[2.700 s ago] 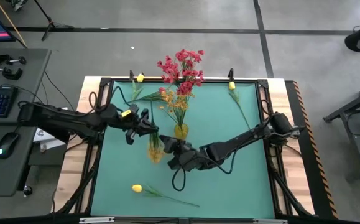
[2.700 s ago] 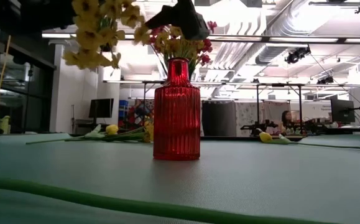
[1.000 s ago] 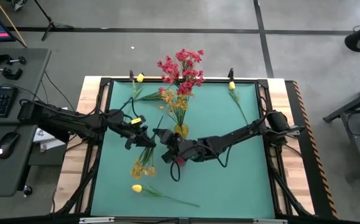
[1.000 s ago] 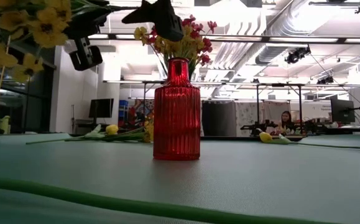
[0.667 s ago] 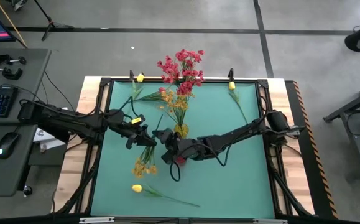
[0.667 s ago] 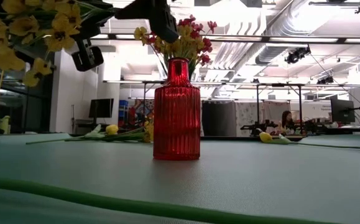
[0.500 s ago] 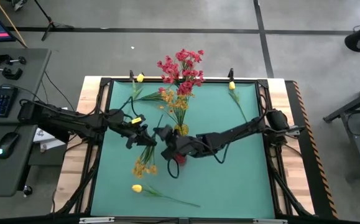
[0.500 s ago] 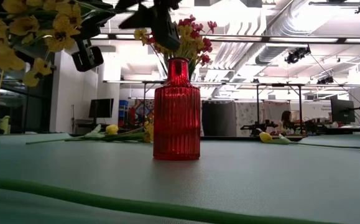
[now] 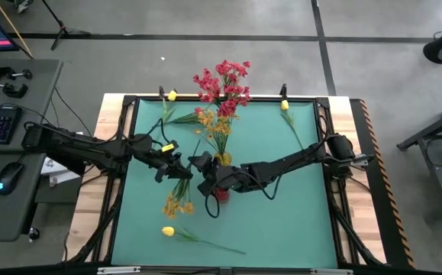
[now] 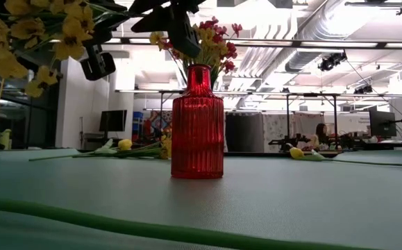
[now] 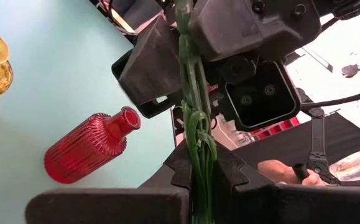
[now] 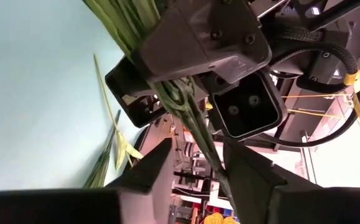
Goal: Sort flowers into vase by color
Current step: Put the bottom yellow flowers into the yellow vase
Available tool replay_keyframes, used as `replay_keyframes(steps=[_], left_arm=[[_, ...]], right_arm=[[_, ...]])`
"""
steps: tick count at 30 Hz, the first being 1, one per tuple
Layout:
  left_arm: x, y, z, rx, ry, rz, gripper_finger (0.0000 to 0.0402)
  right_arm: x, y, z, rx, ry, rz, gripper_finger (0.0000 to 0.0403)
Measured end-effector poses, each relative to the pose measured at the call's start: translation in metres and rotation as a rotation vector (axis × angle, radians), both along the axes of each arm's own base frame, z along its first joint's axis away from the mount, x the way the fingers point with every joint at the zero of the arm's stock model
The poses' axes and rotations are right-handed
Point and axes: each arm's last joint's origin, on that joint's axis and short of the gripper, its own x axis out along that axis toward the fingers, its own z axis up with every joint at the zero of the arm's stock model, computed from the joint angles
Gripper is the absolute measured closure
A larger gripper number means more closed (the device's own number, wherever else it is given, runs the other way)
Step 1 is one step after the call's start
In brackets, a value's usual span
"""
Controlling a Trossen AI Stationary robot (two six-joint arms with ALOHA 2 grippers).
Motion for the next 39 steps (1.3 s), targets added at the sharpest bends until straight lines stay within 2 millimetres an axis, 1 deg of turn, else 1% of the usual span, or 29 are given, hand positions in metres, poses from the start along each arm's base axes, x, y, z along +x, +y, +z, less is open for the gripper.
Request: replay_keyframes(steps=[3, 8, 9, 13, 16, 20, 26, 31, 35, 39], left_arm=[[0.000, 0.000, 0.000, 0.000, 0.000, 0.001, 0.0392], [0.000, 0.000, 0.000, 0.000, -0.003, 0.001, 0.0392], [0.000, 0.000, 0.000, 0.000, -0.003, 0.004, 0.0392], [0.000, 0.001, 0.001, 0.001, -0.013, 0.019, 0.0391], [0.001, 0.001, 0.004, 0.001, -0.038, 0.017, 0.0381], [0.001, 0.001, 0.006, 0.002, -0.069, 0.002, 0.0344], [0.001, 0.001, 0.007, 0.002, -0.069, -0.005, 0.0269], [0.000, 0.000, 0.011, -0.011, -0.111, -0.061, 0.0217], [-0.001, 0.006, 0.025, -0.026, -0.147, -0.118, 0.0192], [-0.004, 0.013, 0.038, 0.003, -0.181, -0.142, 0.0186]], right_arm=[[0.001, -0.001, 0.002, 0.005, -0.018, -0.002, 0.0312], [0.001, -0.003, 0.002, 0.034, -0.036, -0.014, 0.0386], [0.001, -0.003, 0.002, 0.041, -0.039, -0.019, 0.0393], [0.001, -0.003, 0.002, 0.045, -0.046, -0.028, 0.0389], [0.001, -0.003, 0.003, 0.041, -0.058, -0.046, 0.0396], [0.000, 0.001, 0.004, 0.022, -0.063, -0.051, 0.0398], [-0.001, 0.005, 0.005, 0.019, -0.069, -0.050, 0.0400], [-0.002, 0.008, 0.005, 0.024, -0.077, -0.054, 0.0402], [-0.004, 0.013, 0.006, 0.022, -0.088, -0.079, 0.0402], [-0.007, 0.019, 0.009, 0.045, -0.130, -0.155, 0.0402]])
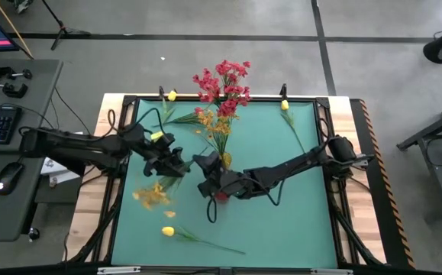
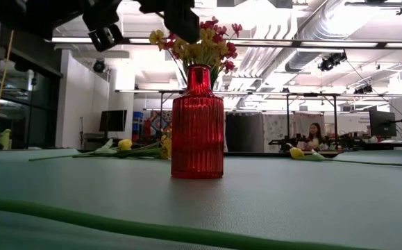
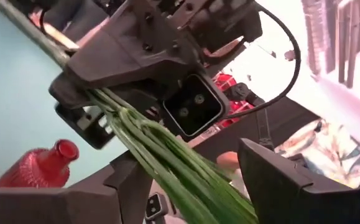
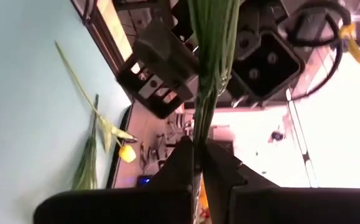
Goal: Sort flowers into vase by color
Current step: Put the bottom yellow flowers into the yellow vase
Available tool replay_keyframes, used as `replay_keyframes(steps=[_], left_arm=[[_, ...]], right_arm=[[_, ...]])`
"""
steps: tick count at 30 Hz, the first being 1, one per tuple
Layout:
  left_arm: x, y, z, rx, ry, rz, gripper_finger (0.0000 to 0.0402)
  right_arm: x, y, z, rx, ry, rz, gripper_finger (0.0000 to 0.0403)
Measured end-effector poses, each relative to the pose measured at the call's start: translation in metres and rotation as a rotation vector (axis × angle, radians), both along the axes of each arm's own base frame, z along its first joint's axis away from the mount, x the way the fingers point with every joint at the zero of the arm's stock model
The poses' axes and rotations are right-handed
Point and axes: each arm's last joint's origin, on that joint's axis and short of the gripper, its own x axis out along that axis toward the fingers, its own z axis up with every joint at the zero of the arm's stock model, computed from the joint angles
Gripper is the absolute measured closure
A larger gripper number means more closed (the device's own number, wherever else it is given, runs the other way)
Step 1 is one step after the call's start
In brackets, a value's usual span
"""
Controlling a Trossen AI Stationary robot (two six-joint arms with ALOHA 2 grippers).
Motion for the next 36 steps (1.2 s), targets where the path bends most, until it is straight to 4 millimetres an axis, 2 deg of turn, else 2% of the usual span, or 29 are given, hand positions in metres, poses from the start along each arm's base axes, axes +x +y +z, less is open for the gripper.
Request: replay_keyframes(steps=[9, 14, 24, 29, 36], left_arm=[[-0.018, 0.013, 0.010, 0.099, -0.060, 0.065, 0.0186], [-0.028, 0.017, 0.018, 0.128, -0.107, 0.117, 0.0186], [-0.036, 0.028, 0.023, 0.190, -0.152, 0.192, 0.0186], [-0.040, 0.037, 0.025, 0.239, -0.183, 0.256, 0.0186], [-0.047, 0.047, 0.034, 0.297, -0.277, 0.347, 0.0186]], right_arm=[[-0.008, 0.021, -0.001, 0.069, -0.052, -0.028, 0.0403], [-0.014, 0.025, 0.001, 0.080, -0.040, -0.062, 0.0403], [-0.029, 0.042, 0.012, 0.087, -0.062, -0.084, 0.0403], [-0.043, 0.052, 0.018, 0.092, -0.055, -0.109, 0.0403], [-0.078, 0.056, 0.037, 0.295, -0.111, -0.132, 0.0403]])
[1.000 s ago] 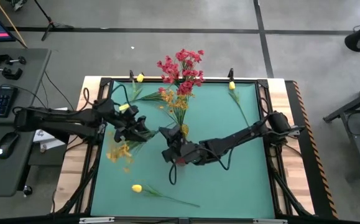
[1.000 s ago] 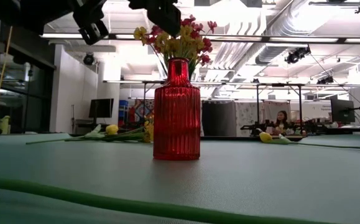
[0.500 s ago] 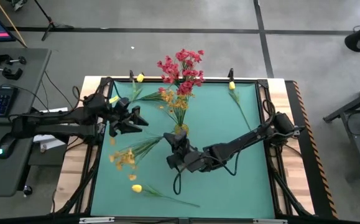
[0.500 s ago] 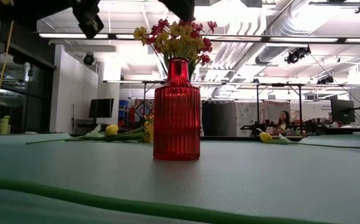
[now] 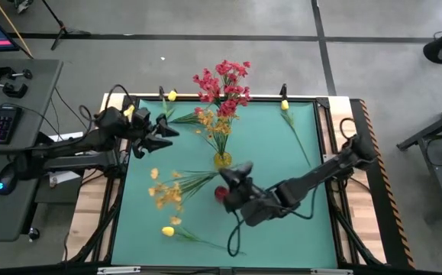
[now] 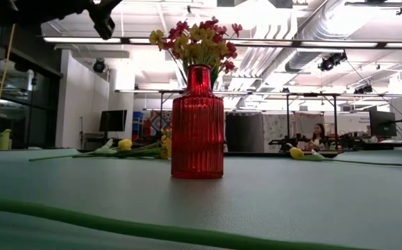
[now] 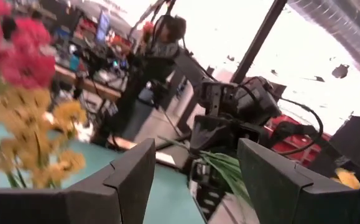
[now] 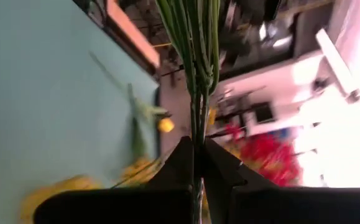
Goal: Sort flowers into vase by color
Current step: Put the bottom yellow flowers into the yellow vase
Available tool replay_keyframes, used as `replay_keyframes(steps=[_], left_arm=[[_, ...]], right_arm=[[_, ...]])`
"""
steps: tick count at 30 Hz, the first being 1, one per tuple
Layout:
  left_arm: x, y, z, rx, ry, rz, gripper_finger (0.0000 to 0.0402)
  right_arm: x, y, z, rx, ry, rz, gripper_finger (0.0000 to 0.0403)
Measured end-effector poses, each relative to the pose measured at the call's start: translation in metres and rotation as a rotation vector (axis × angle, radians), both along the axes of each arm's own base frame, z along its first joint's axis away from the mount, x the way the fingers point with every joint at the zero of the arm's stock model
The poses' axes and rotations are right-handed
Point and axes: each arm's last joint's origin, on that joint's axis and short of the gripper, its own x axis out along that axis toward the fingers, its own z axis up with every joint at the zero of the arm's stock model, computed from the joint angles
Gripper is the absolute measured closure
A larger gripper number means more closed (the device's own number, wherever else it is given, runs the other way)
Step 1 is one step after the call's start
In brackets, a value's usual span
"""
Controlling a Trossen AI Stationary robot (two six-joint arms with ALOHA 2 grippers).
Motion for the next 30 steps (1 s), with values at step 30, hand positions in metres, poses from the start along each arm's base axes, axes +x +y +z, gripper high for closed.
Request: replay_keyframes(steps=[30], left_arm=[[0.007, -0.021, -0.019, 0.124, 0.022, -0.025, 0.0186]], right_arm=[[-0.070, -0.090, -0.072, 0.743, -0.723, 0.571, 0.0403]])
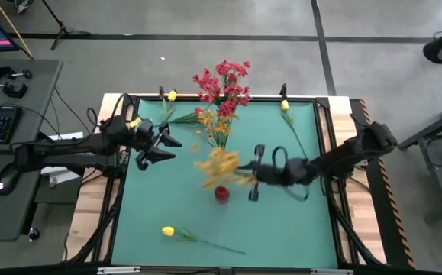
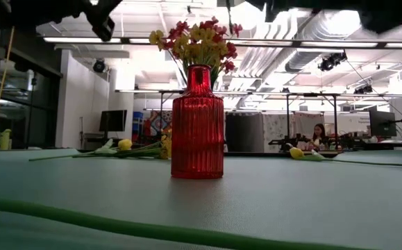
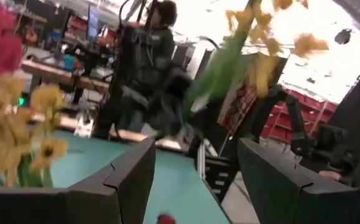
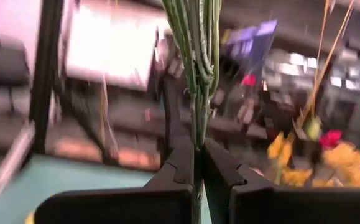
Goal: Sort flowers into vase by color
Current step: Put the bottom yellow flowers into the yellow vase
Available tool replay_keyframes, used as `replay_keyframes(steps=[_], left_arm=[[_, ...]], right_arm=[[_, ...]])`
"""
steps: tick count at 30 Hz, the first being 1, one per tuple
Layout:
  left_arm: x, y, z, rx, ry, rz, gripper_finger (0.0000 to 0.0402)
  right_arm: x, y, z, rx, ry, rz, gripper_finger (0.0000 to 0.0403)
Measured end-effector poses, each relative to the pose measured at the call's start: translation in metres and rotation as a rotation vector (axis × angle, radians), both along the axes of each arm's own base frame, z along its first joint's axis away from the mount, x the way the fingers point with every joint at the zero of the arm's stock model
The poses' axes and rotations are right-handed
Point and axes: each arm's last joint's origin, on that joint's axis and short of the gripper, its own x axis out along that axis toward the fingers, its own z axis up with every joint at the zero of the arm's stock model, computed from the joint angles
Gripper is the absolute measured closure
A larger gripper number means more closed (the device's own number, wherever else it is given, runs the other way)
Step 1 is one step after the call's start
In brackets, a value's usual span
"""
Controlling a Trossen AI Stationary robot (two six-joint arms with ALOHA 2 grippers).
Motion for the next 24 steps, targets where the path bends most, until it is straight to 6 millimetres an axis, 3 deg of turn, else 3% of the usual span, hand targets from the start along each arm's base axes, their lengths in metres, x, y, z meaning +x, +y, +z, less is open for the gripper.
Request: replay_keyframes(steps=[5, 10, 17, 24], left_arm=[[0.001, 0.000, -0.004, -0.007, 0.005, 0.058, 0.0186], [0.000, 0.000, -0.001, 0.012, -0.029, 0.062, 0.0186], [0.000, 0.000, -0.002, 0.010, -0.021, 0.062, 0.0186], [0.001, 0.000, -0.005, 0.008, 0.007, 0.062, 0.0186]], right_arm=[[-0.002, -0.045, -0.025, 0.071, -0.147, 0.006, 0.0403], [0.019, -0.068, -0.049, 0.087, -0.143, 0.006, 0.0403], [0.052, -0.075, -0.071, 0.077, -0.103, -0.010, 0.0403], [0.049, -0.074, -0.086, 0.083, -0.052, -0.029, 0.0403]])
